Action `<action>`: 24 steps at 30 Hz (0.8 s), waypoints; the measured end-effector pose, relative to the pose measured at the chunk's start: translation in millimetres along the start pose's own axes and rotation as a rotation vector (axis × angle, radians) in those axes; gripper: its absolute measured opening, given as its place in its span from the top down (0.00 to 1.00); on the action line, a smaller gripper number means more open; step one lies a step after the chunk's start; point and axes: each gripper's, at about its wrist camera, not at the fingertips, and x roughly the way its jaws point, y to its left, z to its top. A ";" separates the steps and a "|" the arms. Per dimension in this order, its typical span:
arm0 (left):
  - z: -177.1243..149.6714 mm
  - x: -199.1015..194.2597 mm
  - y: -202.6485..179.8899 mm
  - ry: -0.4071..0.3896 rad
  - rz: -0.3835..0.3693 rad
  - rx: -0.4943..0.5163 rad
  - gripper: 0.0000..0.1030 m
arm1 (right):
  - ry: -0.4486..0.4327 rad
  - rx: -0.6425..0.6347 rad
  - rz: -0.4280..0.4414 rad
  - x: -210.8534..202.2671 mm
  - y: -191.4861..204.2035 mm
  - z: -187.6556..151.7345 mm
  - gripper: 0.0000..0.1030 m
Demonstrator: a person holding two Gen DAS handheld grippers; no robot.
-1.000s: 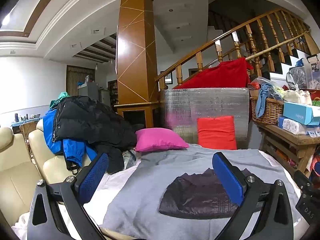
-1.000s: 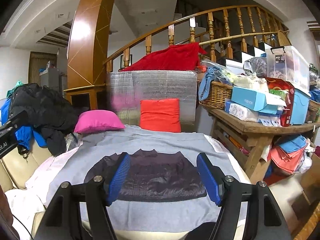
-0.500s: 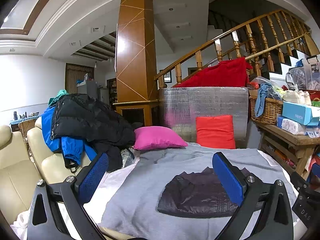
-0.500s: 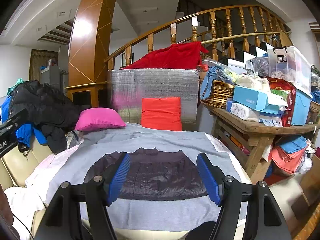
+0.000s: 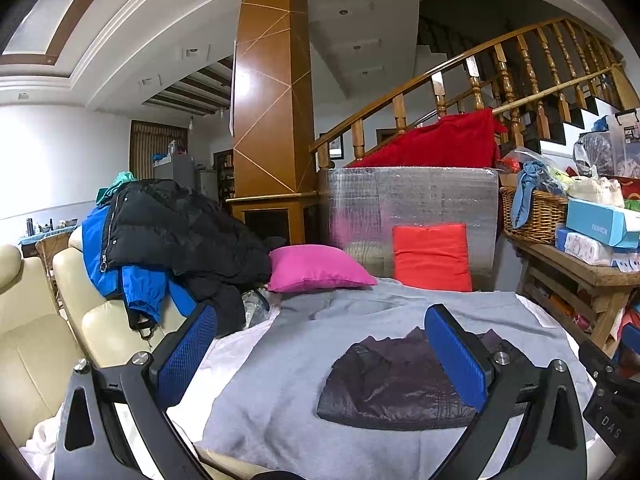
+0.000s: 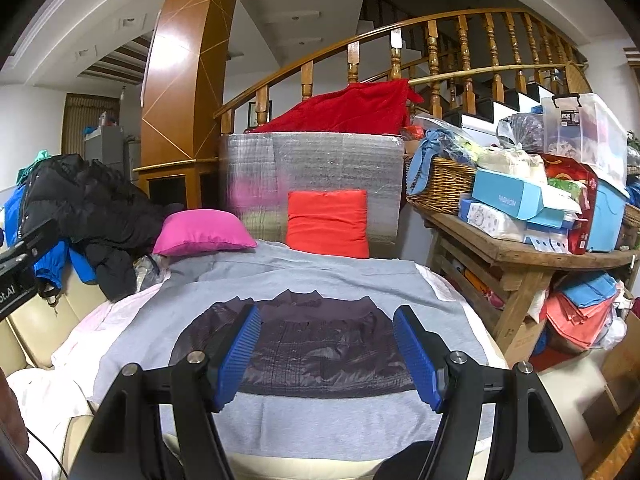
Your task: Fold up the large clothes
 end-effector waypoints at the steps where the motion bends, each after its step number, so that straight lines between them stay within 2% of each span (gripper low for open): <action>1: -0.7 1.3 0.6 0.003 -0.001 -0.002 0.00 | 0.000 -0.001 0.000 0.4 0.2 -0.1 0.29; 24: -11.2 21.7 5.4 0.050 0.012 -0.007 0.00 | 0.005 -0.019 -0.001 16.5 0.7 6.2 0.29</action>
